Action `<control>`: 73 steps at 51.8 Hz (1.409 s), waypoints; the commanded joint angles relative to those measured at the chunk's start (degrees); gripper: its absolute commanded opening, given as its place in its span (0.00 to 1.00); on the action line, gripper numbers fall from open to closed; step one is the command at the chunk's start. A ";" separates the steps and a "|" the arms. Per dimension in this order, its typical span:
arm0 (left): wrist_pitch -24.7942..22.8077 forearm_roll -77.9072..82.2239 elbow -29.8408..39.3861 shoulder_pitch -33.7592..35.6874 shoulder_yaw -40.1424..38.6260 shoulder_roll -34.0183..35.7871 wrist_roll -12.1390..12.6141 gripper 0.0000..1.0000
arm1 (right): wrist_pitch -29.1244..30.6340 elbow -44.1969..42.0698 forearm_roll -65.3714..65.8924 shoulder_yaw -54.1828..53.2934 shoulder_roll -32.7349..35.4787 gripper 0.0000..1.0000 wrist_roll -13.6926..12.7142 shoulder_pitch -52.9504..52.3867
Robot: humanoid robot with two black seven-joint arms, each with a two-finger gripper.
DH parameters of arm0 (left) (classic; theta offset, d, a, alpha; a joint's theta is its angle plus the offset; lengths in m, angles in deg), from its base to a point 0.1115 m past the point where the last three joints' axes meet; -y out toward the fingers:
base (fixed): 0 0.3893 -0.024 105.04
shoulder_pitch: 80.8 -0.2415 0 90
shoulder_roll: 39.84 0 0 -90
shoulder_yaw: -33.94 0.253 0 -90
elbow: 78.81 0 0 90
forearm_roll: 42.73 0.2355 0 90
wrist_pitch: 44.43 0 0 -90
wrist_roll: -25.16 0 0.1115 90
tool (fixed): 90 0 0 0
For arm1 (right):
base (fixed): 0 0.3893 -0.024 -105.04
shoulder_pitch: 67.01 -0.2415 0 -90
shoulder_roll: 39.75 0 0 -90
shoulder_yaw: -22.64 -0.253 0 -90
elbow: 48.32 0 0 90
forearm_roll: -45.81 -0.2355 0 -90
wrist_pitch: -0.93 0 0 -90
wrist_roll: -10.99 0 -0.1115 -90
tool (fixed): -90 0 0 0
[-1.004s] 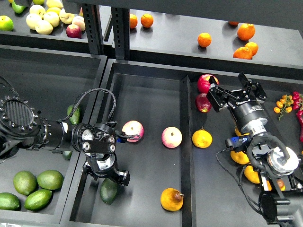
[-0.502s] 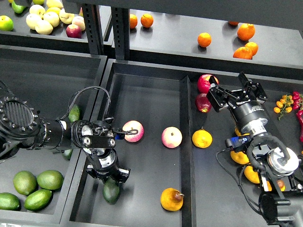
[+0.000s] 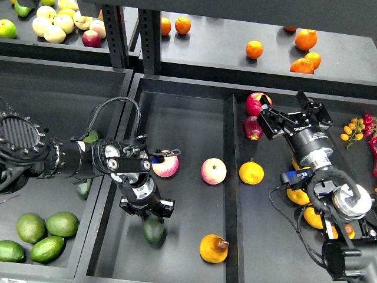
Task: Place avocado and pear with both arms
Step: 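Lift the avocado and carry it into the avocado bin, then lower the avocado among the other avocados and open the left gripper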
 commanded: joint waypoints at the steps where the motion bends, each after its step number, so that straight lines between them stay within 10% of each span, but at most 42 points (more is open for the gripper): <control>1: 0.00 -0.02 0.07 2.39 -1.31 3.61 0.00 0.10 | 0.08 0.35 0.02 0.00 0.00 1.00 0.01 0.09; 36: 0.00 0.77 -1.25 4.24 -1.84 23.65 0.00 0.11 | 3.69 2.02 -0.07 -2.11 0.00 1.00 0.01 1.58; 73: 0.00 3.76 -10.21 -8.42 -9.84 24.54 0.00 0.15 | 3.86 2.37 -0.07 -2.81 0.00 1.00 -0.08 1.67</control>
